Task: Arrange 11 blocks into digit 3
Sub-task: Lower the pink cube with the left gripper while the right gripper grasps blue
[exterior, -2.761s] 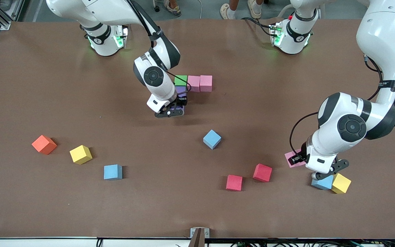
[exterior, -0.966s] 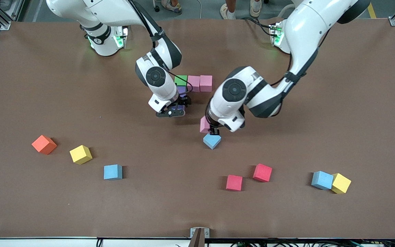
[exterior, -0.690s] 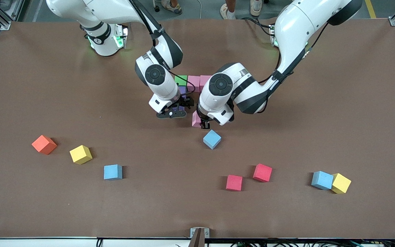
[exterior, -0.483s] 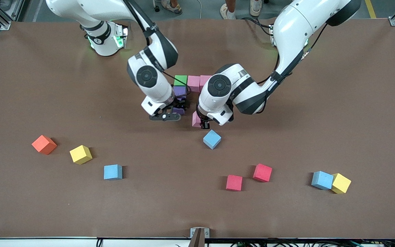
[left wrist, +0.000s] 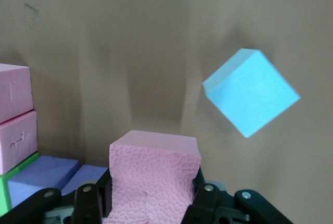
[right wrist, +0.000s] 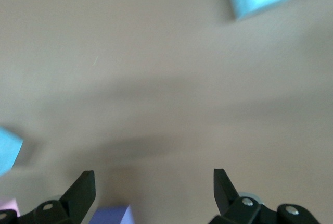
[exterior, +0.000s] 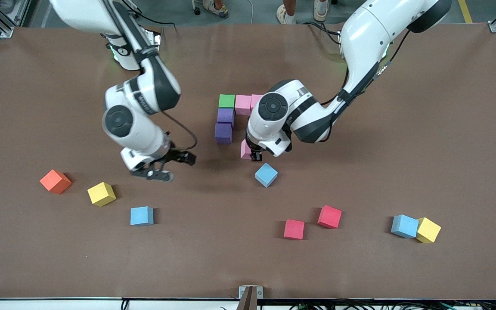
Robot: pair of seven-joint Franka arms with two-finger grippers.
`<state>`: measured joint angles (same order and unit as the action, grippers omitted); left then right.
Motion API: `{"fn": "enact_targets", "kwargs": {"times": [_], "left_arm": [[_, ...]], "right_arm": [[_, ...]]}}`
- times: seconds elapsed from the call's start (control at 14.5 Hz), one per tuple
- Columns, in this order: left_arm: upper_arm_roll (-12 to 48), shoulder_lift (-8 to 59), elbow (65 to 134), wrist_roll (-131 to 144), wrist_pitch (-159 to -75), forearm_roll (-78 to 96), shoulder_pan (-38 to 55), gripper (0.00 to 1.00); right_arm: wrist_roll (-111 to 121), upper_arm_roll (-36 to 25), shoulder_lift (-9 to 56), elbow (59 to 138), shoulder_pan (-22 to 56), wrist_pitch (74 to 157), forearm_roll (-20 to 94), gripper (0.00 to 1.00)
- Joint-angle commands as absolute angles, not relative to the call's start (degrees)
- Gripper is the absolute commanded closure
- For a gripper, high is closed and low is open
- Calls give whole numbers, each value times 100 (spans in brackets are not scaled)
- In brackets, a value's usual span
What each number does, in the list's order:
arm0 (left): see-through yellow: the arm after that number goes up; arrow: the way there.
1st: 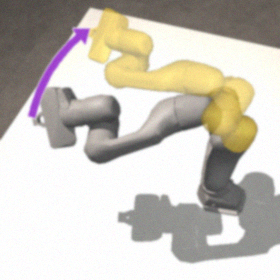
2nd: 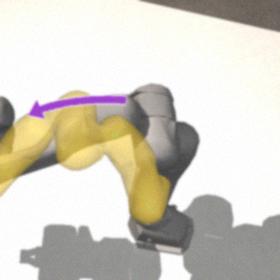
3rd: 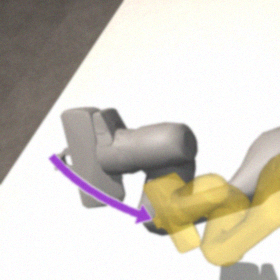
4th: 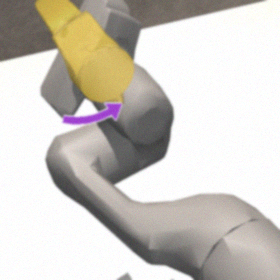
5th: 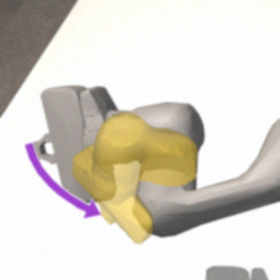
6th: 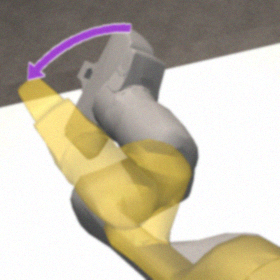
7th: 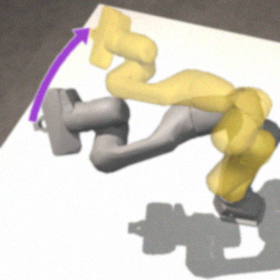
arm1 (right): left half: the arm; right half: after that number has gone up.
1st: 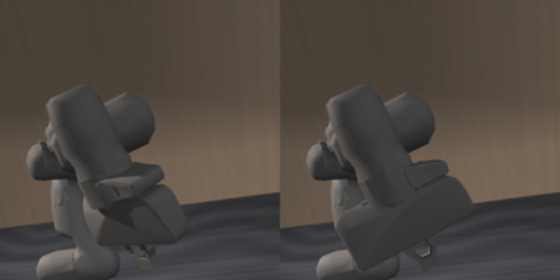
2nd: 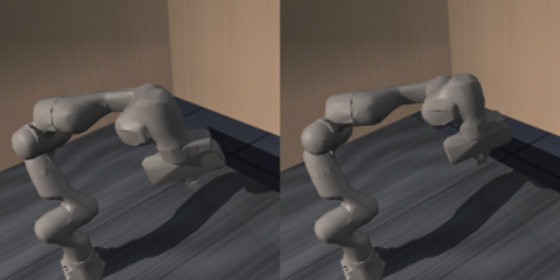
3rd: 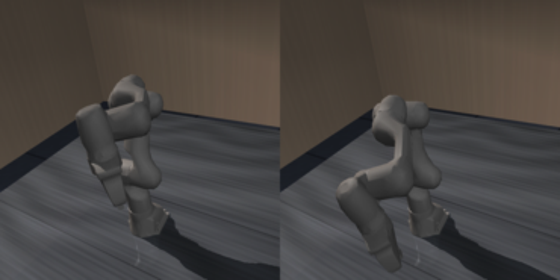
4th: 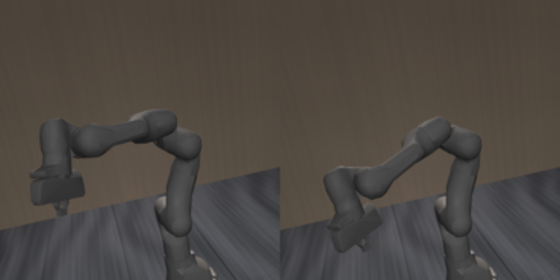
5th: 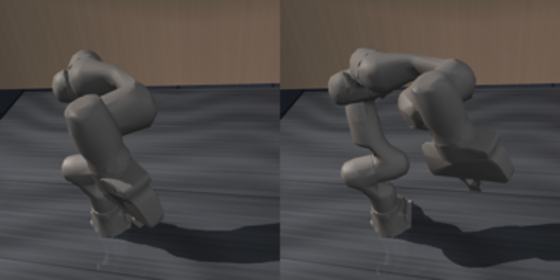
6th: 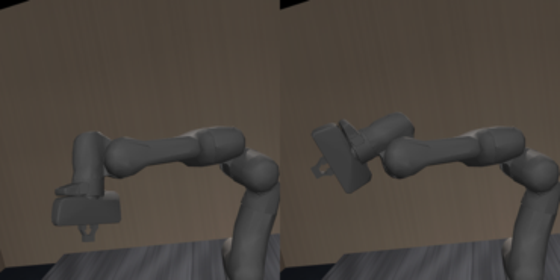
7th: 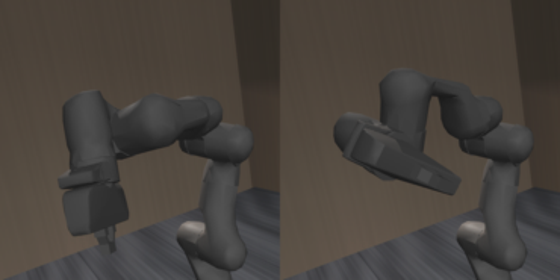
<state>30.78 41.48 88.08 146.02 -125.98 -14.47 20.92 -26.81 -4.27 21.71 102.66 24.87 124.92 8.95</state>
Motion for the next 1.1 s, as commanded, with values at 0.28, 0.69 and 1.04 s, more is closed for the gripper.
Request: {"fn": "enact_targets", "kwargs": {"times": [0.28, 0.69, 1.04], "left_arm": [[792, 4867, 7737, 15336, -11894, -1293, 4736, 94], [773, 4966, 7682, 15565, -11813, -1275, 4913, 94], [800, 4948, 7682, 15680, -11742, -1257, 5054, 94]], "right_arm": [[-1058, -334, 3426, 8826, 1637, 12419, 26, 0], [-105, -316, 4271, 7797, 1143, 12384, 53, 0], [-88, -316, 4403, 7708, 1274, 12428, 44, 0]]}}
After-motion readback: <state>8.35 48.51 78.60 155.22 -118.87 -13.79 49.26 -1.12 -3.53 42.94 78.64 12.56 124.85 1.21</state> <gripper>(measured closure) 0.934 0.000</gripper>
